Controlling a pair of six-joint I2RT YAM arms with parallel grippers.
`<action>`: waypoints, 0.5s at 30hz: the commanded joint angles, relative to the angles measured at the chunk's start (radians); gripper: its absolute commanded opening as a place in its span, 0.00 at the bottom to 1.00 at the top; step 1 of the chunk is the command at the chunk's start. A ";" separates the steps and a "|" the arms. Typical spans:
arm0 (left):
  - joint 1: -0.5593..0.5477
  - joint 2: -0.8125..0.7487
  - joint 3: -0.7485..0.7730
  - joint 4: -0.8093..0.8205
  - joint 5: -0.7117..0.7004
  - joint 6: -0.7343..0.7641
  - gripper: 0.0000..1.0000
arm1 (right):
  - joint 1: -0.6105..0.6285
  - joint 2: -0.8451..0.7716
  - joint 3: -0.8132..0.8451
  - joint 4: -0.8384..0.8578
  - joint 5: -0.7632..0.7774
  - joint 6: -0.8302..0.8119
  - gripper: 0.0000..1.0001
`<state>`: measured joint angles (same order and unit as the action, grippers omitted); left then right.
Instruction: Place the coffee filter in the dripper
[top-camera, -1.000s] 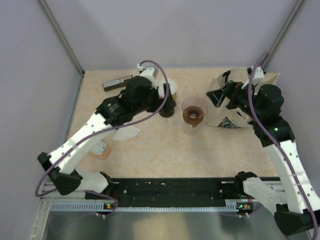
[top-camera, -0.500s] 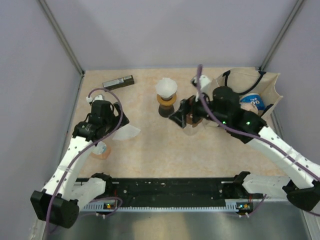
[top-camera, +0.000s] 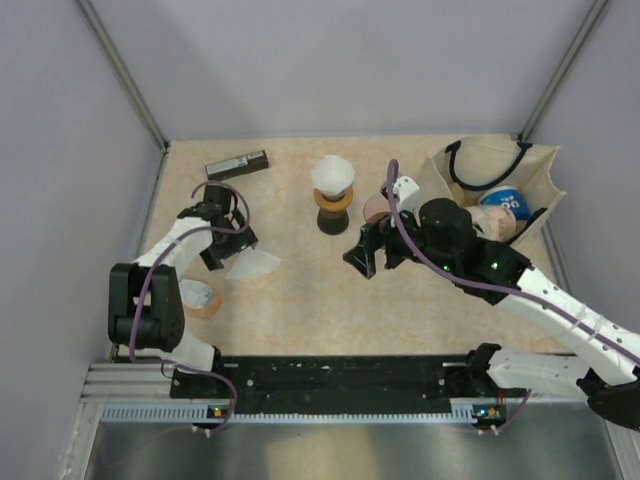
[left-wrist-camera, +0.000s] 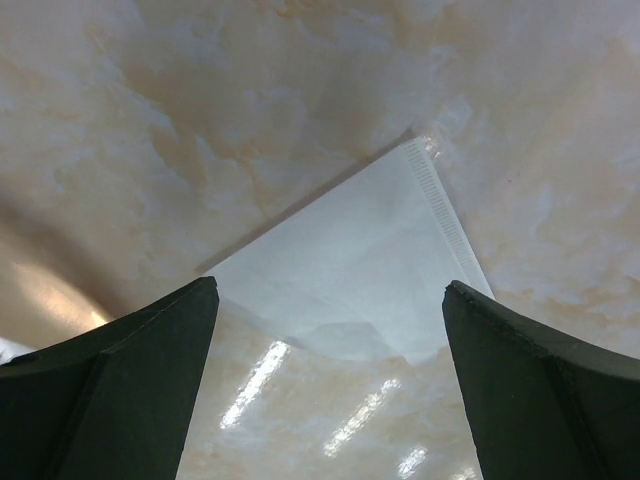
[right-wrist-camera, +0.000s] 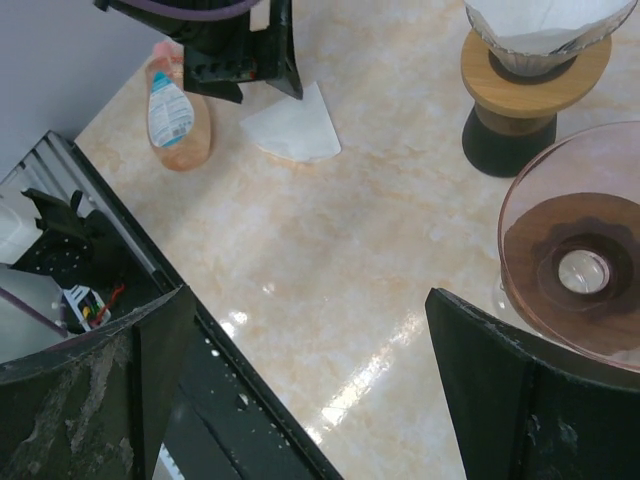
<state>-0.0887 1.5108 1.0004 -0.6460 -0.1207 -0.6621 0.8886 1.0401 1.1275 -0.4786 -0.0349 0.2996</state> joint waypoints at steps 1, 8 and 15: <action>0.006 0.083 0.006 0.077 0.036 -0.028 0.99 | 0.012 -0.074 -0.035 0.072 0.006 0.019 0.99; 0.003 0.207 -0.019 0.124 0.183 -0.065 0.99 | 0.013 -0.075 -0.063 0.060 0.007 0.021 0.98; -0.061 0.108 -0.150 0.158 0.271 -0.132 0.98 | 0.013 -0.065 -0.077 0.067 0.021 0.013 0.98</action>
<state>-0.0921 1.6428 0.9726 -0.5419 0.0048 -0.7139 0.8902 0.9714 1.0599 -0.4526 -0.0269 0.3161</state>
